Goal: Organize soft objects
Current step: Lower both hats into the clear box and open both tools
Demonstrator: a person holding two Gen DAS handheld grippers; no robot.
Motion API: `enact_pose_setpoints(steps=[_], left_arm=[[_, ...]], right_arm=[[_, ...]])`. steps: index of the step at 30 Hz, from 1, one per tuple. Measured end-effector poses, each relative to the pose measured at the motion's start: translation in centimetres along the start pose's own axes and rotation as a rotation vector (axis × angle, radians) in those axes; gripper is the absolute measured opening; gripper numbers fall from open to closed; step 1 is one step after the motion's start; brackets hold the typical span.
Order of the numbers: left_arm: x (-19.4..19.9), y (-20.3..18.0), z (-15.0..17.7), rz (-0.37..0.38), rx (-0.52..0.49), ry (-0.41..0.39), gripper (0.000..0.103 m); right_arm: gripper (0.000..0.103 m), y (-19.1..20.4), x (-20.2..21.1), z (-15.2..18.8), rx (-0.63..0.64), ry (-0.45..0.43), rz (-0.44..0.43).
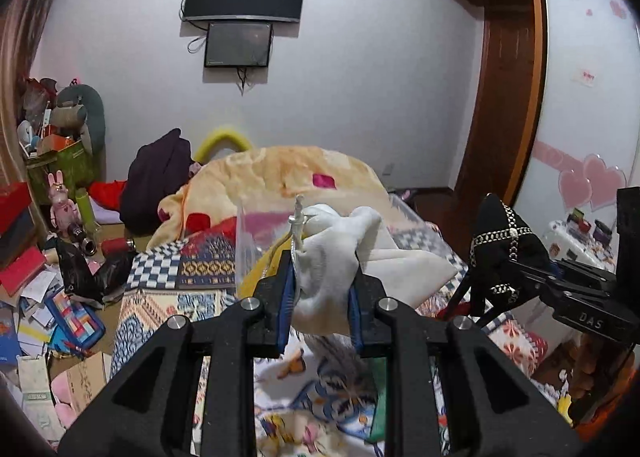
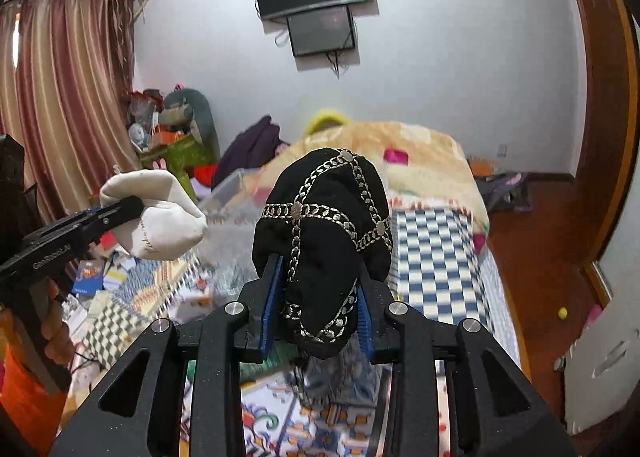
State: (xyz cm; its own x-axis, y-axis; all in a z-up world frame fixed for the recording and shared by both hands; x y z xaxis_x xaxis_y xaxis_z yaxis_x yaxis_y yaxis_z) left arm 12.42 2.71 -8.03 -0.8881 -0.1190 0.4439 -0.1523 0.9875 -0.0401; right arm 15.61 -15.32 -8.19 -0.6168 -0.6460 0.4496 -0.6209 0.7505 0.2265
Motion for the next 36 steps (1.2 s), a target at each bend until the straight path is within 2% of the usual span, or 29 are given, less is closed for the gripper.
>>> enact_pose_setpoints(steps=[3,10,19,25,32,36], left_arm=[[-0.8,0.6,-0.9,-0.002,0.023,-0.003,0.023],[-3.1,1.5,-2.6,-0.067,0.006,-0.022,0.023],[-7.4,1.8,-3.6,-0.093,-0.003,0.014,0.023],[-11.3,1.3,-3.3,-0.099,-0.031,0.084,0.023],[-14.5,-0.1,-1.7,-0.089,-0.105,0.176,0.023],[-15.6,-1.2,-1.1,-0.102,-0.163,0.201,0.023]], right_arm=[[0.029,0.2,-0.5,-1.2,0.022,-0.025,-0.006],[0.030,0.7,-1.9,-3.3,0.054,-0.070,-0.018],[0.031,0.4,-5.1,-5.2,0.083,-0.081,0.007],[0.031,-0.6,-8.4,-4.8,0.081,-0.005,0.025],[0.031,-1.6,-12.0,-2.9,0.091,0.153,0.028],[0.031,-1.9,-13.1,-2.3,0.082,0.218,0.022]])
Point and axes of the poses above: each gripper's, at about its wrist camera, not at the fingertips, and x roughly against the way its jaws point, y to its left, z to its underside, the point moved 5 cm from there along -x, roughly the way its jaws point, and after that the axes turned 10 degrees about -z, right-handed, at the moved point
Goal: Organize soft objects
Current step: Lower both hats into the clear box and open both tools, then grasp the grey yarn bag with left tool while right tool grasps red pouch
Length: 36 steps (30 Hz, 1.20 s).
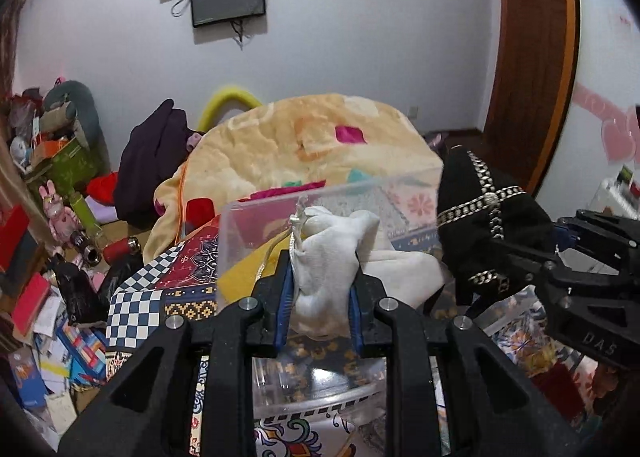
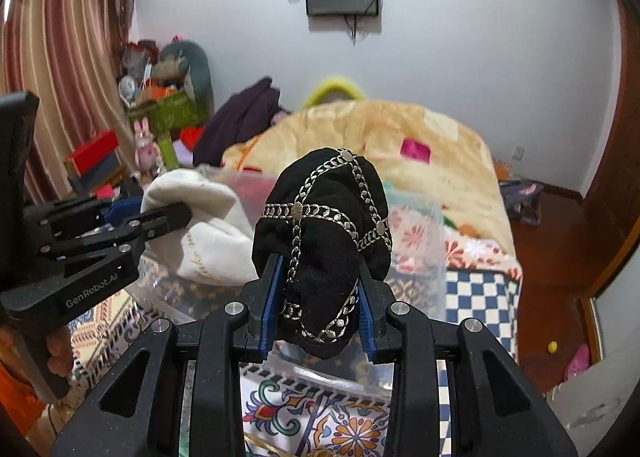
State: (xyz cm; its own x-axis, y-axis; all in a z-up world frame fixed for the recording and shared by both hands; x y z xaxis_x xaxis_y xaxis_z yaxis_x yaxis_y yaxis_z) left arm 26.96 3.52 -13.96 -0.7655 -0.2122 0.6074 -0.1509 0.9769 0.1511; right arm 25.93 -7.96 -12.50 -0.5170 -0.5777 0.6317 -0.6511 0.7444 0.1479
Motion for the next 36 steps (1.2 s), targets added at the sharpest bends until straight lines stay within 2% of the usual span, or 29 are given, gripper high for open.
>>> enact_pose_setpoints(steps=[6,10,12,14,18,20,23,26,31,36], left_arm=[[-1.4,-0.5,0.6,0.016,-0.007,0.063,0.023],[-1.5,-0.5,0.8,0.031,-0.005,0.082,0.034],[-0.9,-0.5,0.7,0.029,-0.005,0.067,0.041],[-0.3,-0.3,0.6,0.030,-0.001,0.050,0.053],[1.7,0.3,0.0,0.043,0.013,0.013,0.056],[2.9,0.7,-0.3,0.050,0.029,-0.009,0.063],[4.6,1.4,-0.5,0.061,0.057,-0.042,0.074],[6.1,1.8,-0.2,0.069,0.068,-0.068,0.081],[7.4,1.5,1.7,0.072,0.038,-0.056,0.084],[7.3,0.5,4.4,0.107,0.013,0.003,0.085]], right_arm=[[0.032,-0.1,-0.8,0.4,0.004,0.065,-0.001],[0.044,0.2,-0.1,0.4,0.022,0.059,0.009],[0.052,0.3,0.5,0.0,0.030,0.041,0.010],[0.058,0.7,1.0,-0.4,0.037,0.018,0.015],[0.060,1.0,3.1,-0.9,0.052,-0.027,0.019],[0.069,1.1,4.4,-1.1,0.054,-0.058,0.018],[0.074,1.4,6.3,-1.1,0.063,-0.104,0.027],[0.081,1.5,7.6,-0.6,0.060,-0.130,0.026],[0.083,1.4,8.9,1.3,0.050,-0.133,0.032],[0.083,1.0,8.1,4.2,0.024,-0.071,0.032]])
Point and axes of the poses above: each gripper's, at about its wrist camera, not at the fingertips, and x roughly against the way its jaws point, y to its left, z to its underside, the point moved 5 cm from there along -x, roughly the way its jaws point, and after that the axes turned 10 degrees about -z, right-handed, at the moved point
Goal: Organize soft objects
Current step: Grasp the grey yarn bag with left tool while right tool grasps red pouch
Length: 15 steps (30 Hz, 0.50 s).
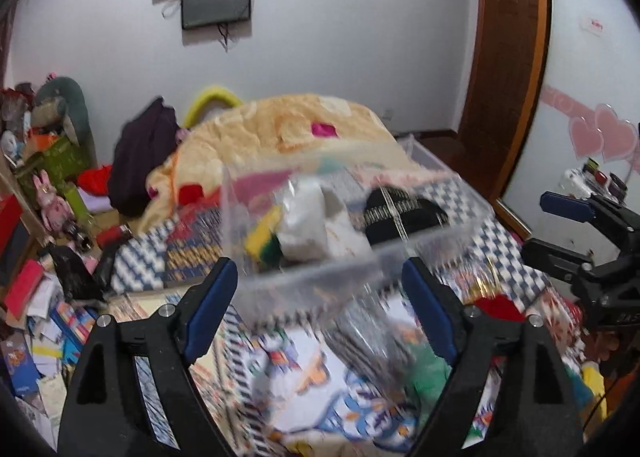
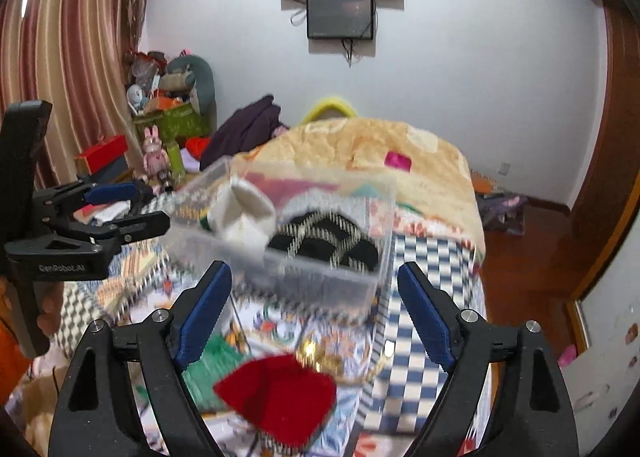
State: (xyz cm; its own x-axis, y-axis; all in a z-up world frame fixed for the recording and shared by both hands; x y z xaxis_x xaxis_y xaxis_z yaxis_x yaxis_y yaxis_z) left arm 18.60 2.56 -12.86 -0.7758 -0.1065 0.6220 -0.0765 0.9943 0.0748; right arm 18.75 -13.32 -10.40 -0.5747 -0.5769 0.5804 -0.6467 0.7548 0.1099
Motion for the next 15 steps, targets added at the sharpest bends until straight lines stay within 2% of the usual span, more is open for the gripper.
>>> enact_pose_setpoints(steps=[5,8,11,12,14,15], left_arm=[[-1.3,-1.5,2.6,0.007,-0.035,0.071,0.085],[-2.1,-2.0,3.5,0.037,-0.026,0.110,0.085],[-2.5,-2.7,4.0,0.038,-0.021,0.116,0.084],[-2.6,-2.9,4.1,0.036,-0.025,0.116,0.082],[-3.0,-3.1,4.3,0.038,-0.030,0.124,0.073],[-3.2,-3.3,4.4,0.043,-0.032,0.134,0.072]], right_arm=[[0.083,-0.3,-1.4,3.4,-0.049,0.086,-0.018],[0.083,-0.6,-2.2,5.1,-0.074,0.123,-0.019],[0.082,-1.2,-2.8,6.1,-0.093,0.144,-0.007],[0.080,-1.2,-2.7,6.4,-0.098,0.146,-0.005],[0.065,-1.6,-2.9,6.5,-0.115,0.154,-0.019],[0.061,-1.8,-3.1,6.6,-0.124,0.159,-0.029]])
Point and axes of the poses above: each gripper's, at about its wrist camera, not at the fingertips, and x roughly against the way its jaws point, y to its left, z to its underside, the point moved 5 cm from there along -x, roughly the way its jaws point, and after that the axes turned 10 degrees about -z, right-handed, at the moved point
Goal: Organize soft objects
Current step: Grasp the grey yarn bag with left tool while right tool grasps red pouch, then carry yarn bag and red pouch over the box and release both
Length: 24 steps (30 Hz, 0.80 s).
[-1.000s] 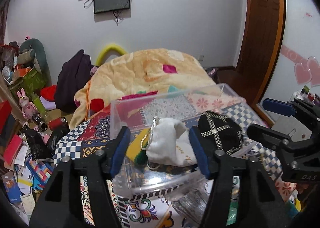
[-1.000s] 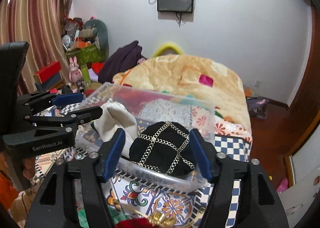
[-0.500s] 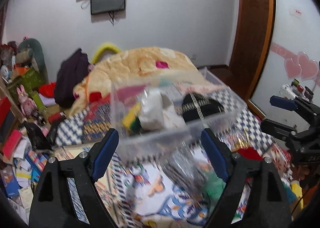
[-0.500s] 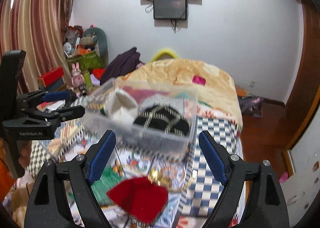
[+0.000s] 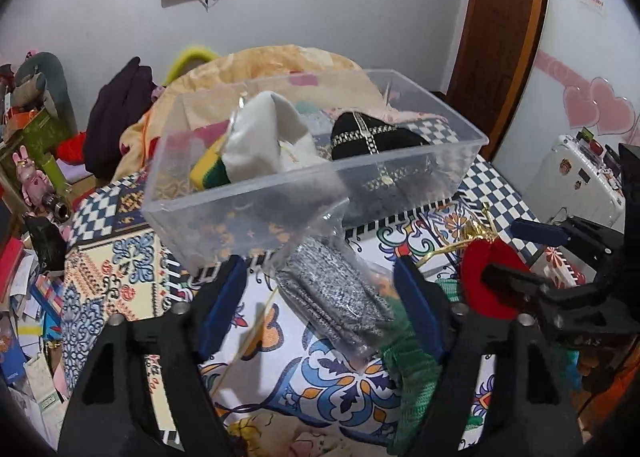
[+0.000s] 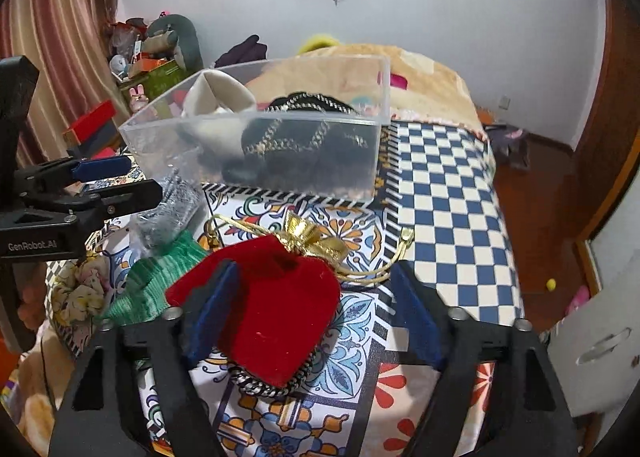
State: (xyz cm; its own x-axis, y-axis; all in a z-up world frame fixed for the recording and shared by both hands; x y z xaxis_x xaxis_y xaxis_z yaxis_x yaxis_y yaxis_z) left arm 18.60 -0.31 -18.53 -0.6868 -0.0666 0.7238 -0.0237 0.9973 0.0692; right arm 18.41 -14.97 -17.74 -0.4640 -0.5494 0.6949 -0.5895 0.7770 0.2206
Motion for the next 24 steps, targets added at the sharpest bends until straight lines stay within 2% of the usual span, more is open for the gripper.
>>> enact_pose_setpoints(steps=[6,9,11,17,24], left_arm=[[-1.5,-0.4,0.6,0.045,0.009,0.055,0.058],[-1.8,-0.7,0.7,0.055,0.009,0.058,0.052],[-1.7,-0.9,0.7,0.052,0.002,0.050,0.045],[-1.0,-0.6,0.5,0.061,-0.003,0.028,0.023],[1.1,0.4,0.1,0.039,0.003,-0.025,0.021]], right_arm=[[0.039,-0.6,-0.3,0.0,-0.029,0.007,-0.037],[0.027,-0.5,-0.7,-0.3,-0.037,0.012,-0.058],[0.017,-0.4,-0.9,-0.3,-0.031,0.008,-0.051],[0.013,-0.2,-0.1,-0.8,-0.031,-0.030,-0.064],[0.012,1.1,2.0,-1.9,0.017,-0.098,-0.048]])
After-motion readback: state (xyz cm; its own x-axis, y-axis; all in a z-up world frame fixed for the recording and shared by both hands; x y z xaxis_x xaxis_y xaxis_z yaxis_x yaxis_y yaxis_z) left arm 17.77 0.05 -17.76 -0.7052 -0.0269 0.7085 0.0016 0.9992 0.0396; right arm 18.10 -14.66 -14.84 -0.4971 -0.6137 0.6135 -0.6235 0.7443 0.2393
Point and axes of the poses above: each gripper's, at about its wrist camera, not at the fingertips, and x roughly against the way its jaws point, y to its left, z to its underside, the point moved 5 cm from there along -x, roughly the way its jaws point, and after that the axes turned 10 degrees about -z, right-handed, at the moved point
